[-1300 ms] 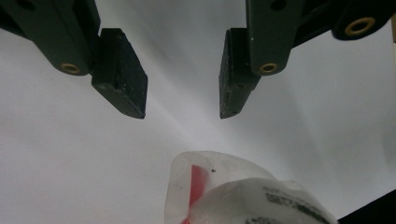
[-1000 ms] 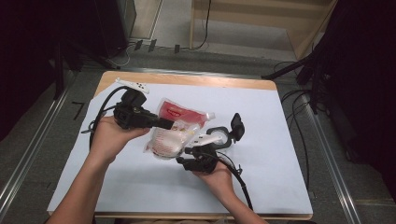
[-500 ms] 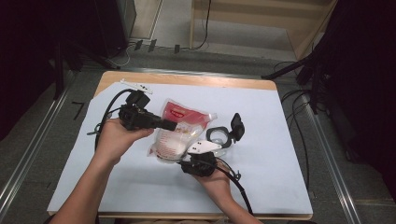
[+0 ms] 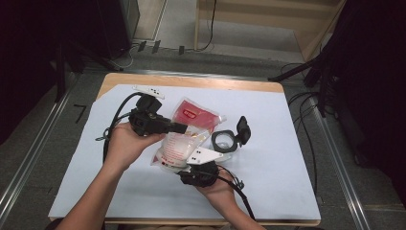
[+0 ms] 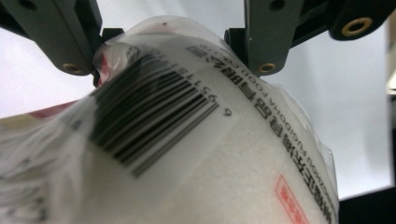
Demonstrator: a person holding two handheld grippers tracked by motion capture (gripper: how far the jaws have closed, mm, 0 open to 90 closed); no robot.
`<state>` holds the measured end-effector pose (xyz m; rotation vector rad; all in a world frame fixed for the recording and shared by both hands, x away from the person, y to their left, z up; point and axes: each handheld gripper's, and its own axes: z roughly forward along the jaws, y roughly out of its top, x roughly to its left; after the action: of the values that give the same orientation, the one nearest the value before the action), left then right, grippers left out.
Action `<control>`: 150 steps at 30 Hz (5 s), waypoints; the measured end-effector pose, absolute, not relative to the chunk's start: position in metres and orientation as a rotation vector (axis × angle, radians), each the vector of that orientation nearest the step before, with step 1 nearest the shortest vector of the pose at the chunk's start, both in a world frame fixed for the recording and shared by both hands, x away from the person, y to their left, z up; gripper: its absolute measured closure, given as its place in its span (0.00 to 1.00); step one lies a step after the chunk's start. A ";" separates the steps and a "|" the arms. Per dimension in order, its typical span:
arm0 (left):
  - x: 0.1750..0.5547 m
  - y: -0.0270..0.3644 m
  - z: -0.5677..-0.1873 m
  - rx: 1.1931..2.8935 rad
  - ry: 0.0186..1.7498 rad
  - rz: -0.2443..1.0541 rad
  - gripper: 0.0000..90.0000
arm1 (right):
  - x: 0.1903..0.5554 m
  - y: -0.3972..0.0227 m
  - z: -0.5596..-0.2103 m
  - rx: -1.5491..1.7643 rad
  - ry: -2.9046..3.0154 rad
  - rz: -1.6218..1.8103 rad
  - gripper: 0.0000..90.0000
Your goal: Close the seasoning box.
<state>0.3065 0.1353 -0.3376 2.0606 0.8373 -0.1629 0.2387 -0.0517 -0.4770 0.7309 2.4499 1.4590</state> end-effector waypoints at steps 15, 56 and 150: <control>0.300 0.114 -0.349 2.127 0.709 -0.112 0.79 | 0.233 -0.054 -0.464 0.741 2.515 1.607 0.65; 0.307 0.091 -0.372 2.112 0.867 -0.352 0.68 | 0.230 -0.049 -0.462 0.746 2.578 1.586 0.68; 0.326 0.091 -0.353 2.062 1.042 -0.283 0.74 | 0.242 -0.041 -0.446 0.809 2.578 1.641 0.67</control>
<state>0.3261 0.0910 -0.3529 2.0615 1.0425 -0.2834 0.2421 -0.0405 -0.4462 0.8088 2.5780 1.6410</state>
